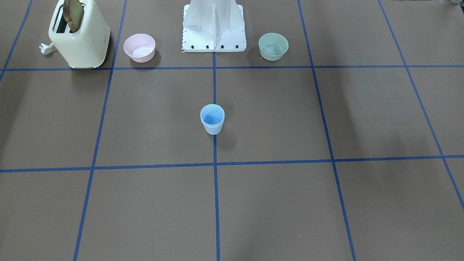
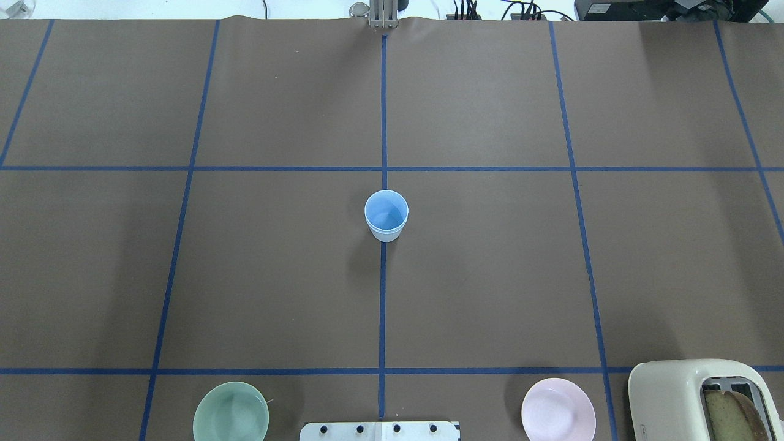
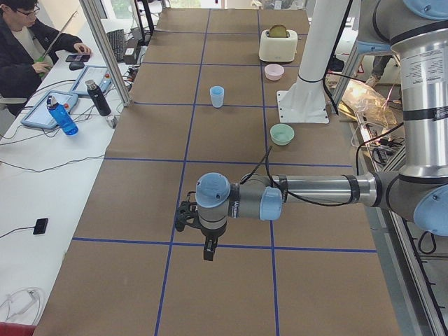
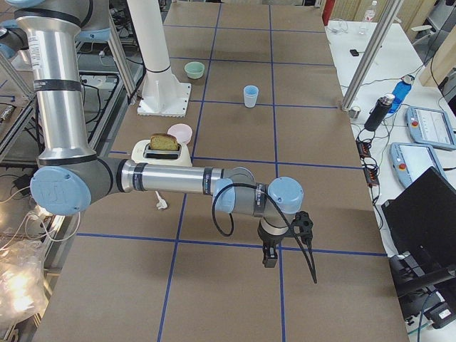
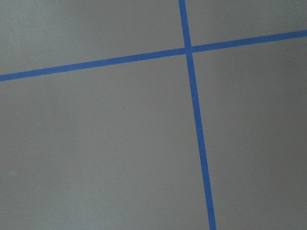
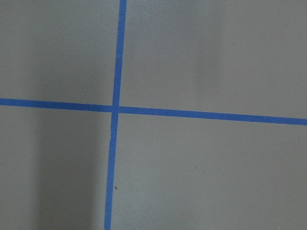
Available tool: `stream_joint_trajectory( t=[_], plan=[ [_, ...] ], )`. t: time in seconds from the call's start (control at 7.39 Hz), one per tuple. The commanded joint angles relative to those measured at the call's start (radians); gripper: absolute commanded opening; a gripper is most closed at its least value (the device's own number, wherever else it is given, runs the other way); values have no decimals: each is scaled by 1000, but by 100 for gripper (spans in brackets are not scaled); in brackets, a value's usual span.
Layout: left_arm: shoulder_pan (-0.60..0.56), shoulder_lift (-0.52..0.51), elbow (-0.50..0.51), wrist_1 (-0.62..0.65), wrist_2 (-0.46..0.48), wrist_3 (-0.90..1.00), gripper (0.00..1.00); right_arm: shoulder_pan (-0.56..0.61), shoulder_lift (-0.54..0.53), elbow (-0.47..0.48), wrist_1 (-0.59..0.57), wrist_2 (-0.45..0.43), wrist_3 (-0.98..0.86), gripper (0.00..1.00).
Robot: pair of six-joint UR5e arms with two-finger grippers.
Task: Stack blue cups with both arms
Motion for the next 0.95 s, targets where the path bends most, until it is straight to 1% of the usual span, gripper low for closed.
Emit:
stream_joint_trajectory(
  t=[0.0, 0.81],
  plan=[
    [1, -1, 1, 0, -1, 1, 98, 1, -4, 0, 0, 1, 4, 100],
    [-1, 1, 1, 0, 1, -1, 98, -1, -18, 6, 0, 3, 4, 100]
  ],
)
